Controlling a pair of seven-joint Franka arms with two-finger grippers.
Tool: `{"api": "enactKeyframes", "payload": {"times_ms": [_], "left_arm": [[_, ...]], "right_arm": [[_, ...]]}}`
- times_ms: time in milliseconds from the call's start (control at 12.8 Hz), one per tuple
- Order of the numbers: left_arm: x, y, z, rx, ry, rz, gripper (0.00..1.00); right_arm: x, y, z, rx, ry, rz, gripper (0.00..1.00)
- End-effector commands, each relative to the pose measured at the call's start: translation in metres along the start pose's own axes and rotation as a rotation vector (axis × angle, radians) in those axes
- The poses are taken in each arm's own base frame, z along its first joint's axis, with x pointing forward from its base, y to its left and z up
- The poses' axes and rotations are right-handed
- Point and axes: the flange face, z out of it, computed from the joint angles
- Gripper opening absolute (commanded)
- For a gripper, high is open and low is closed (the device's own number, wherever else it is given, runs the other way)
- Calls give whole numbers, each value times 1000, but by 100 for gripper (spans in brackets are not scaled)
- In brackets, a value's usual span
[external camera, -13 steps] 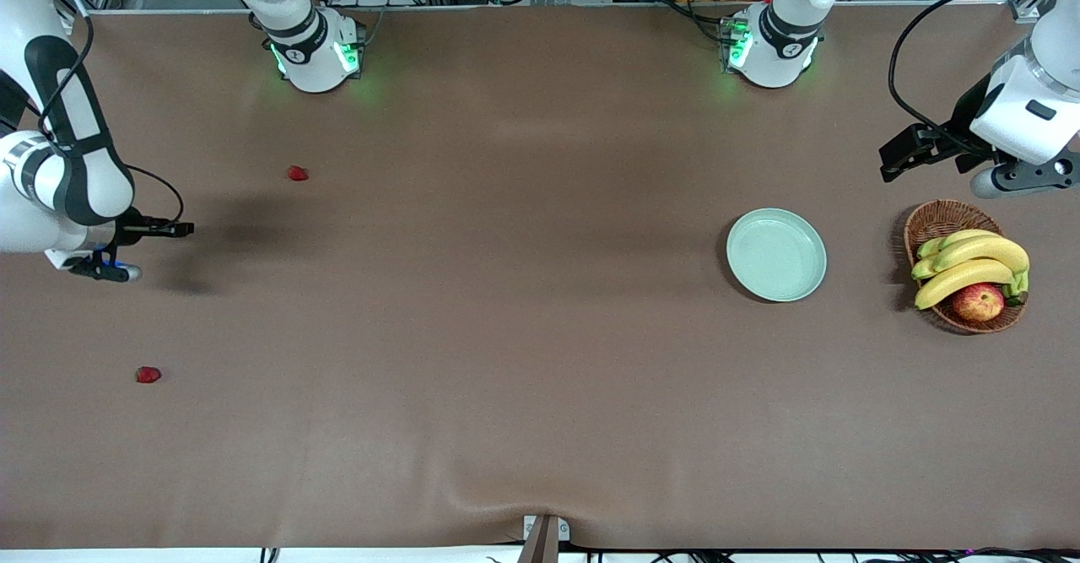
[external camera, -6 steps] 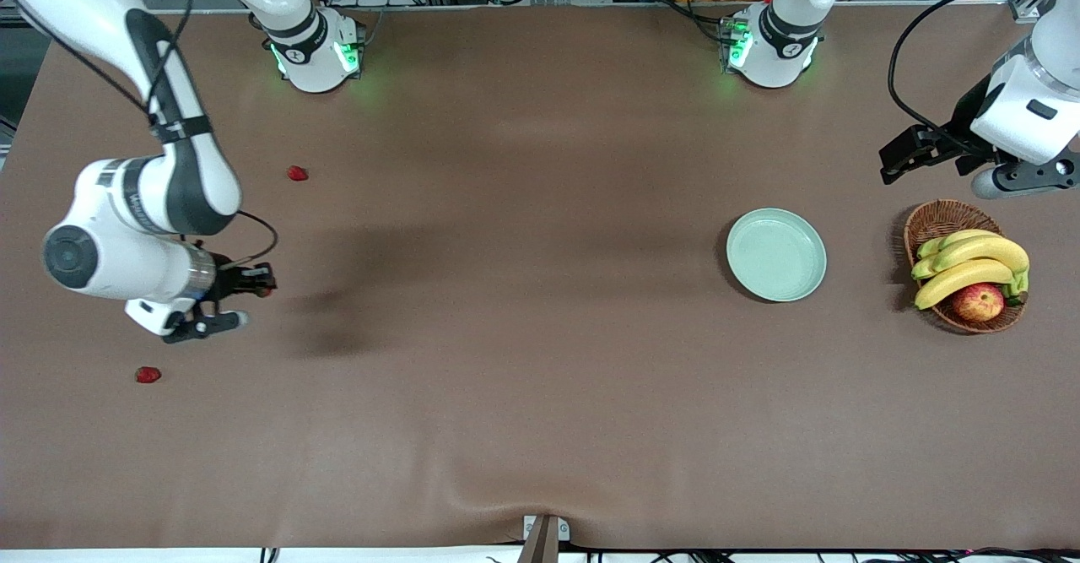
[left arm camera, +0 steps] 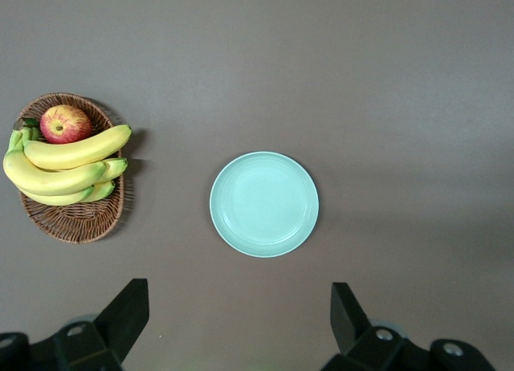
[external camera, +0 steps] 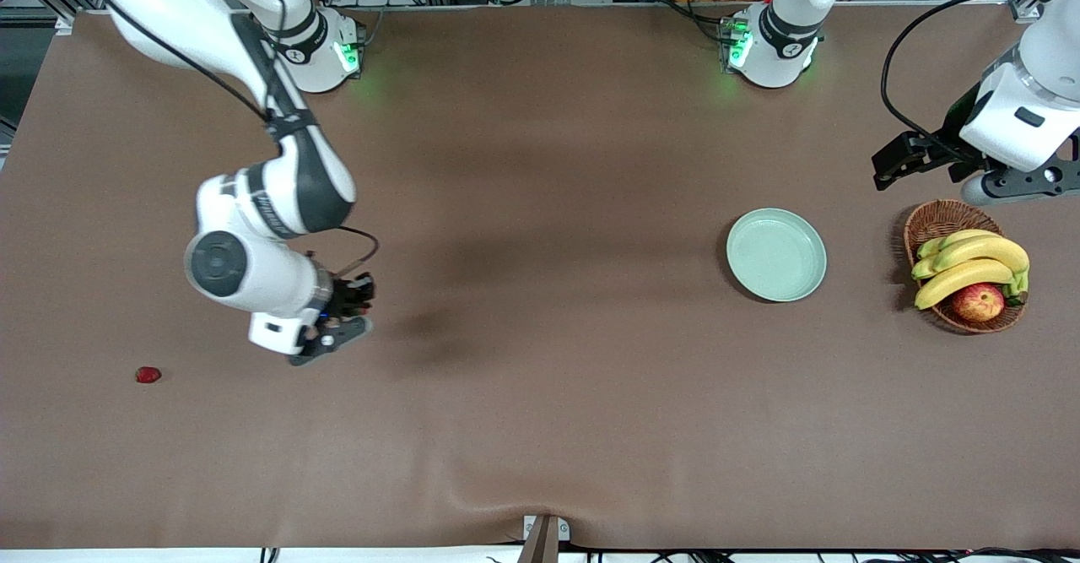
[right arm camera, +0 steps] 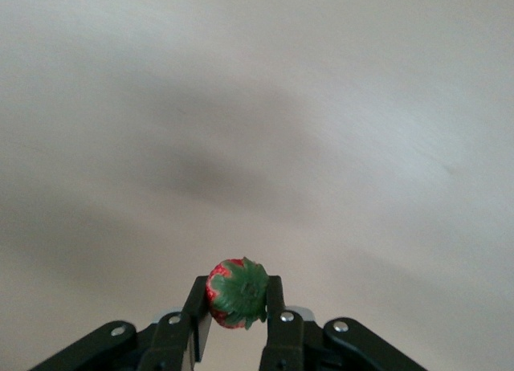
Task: Collect all strawberries into plate
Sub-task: 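Carry the strawberry with the right gripper to mid-table and release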
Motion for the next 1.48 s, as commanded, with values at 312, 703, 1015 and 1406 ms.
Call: {"api": "enactKeyframes", "payload": {"times_ms": [312,703,1015,1406], "left_arm": [[3,10,5,0,9,-9,100],[5,14,12,3,-3,-4,100],[9,24,23,7,-22,11,100],[18,72,49,4,-14,-49,100]], "right_arm": [[64,-168,96,84,216,-123,0],[80,-288,164,141,357,-107,1],[73,-312,166,145,356,-137,100],[54,-249,90,133,331,-66,100]]}}
